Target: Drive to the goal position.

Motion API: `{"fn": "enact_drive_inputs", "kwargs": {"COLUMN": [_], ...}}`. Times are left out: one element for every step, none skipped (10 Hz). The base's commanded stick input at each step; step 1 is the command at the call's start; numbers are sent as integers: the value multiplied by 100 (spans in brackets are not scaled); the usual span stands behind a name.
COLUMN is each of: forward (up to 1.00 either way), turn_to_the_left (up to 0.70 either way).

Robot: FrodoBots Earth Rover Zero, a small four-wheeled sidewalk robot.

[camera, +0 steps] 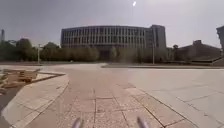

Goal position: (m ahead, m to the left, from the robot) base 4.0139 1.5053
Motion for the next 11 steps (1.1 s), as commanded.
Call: {"fn": "enact_drive_inputs", "kwargs": {"forward": [70,70,70,70,70,70,70,70,70,70,70], "turn_to_the_left": [35,35,18,0,0,0,0,0,0,0,0]}}
